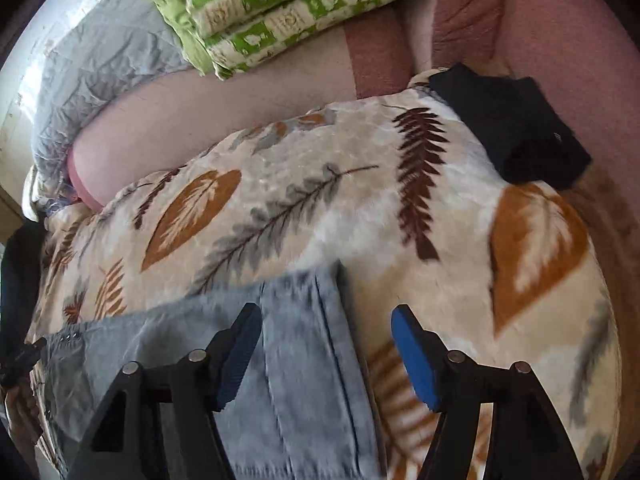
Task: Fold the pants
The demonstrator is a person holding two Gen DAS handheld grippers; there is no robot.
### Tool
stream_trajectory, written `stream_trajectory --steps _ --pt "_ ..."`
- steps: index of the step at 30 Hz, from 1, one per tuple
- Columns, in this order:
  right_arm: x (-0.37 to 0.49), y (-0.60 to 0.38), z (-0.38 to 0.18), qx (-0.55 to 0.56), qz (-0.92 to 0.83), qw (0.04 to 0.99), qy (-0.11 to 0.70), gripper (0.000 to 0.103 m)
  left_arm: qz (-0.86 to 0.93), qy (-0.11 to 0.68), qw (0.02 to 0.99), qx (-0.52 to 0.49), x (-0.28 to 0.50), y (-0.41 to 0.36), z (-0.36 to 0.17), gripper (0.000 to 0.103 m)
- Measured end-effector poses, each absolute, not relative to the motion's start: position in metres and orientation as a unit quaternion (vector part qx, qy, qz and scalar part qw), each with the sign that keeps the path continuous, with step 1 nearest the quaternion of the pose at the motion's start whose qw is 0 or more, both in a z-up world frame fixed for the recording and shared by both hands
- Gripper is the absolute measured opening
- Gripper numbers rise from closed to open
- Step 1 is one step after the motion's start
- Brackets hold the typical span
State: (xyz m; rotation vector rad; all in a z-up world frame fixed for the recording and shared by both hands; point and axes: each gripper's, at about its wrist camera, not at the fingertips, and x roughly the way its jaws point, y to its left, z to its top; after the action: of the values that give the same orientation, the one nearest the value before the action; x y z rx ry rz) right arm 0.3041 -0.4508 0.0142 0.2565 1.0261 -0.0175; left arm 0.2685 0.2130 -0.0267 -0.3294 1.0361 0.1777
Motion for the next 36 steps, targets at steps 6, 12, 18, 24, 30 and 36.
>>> stream_trajectory --steps 6,12,18,24,30,36 --pt "0.339 -0.439 -0.018 0.094 -0.012 0.843 0.530 0.017 0.119 0.509 0.844 -0.121 0.288 0.214 -0.031 0.011" --pt "0.307 -0.439 0.025 0.083 -0.021 0.876 0.475 0.015 0.123 0.474 0.867 -0.096 0.275 0.204 -0.001 0.003" --pt "0.235 -0.452 0.099 0.110 -0.007 0.909 0.402 0.015 0.076 0.382 0.912 -0.126 0.197 0.202 0.082 0.004" --pt "0.119 -0.479 0.136 0.135 0.013 0.928 0.346 0.015 0.031 0.320 0.936 -0.146 0.069 0.209 0.126 0.004" --pt "0.005 -0.488 0.046 0.129 0.072 0.876 0.459 0.046 -0.019 0.413 0.901 -0.135 -0.026 0.220 0.063 0.008" --pt "-0.045 -0.515 0.017 0.165 0.025 0.855 0.491 0.065 0.073 0.439 0.889 -0.110 -0.049 0.250 0.058 0.008"
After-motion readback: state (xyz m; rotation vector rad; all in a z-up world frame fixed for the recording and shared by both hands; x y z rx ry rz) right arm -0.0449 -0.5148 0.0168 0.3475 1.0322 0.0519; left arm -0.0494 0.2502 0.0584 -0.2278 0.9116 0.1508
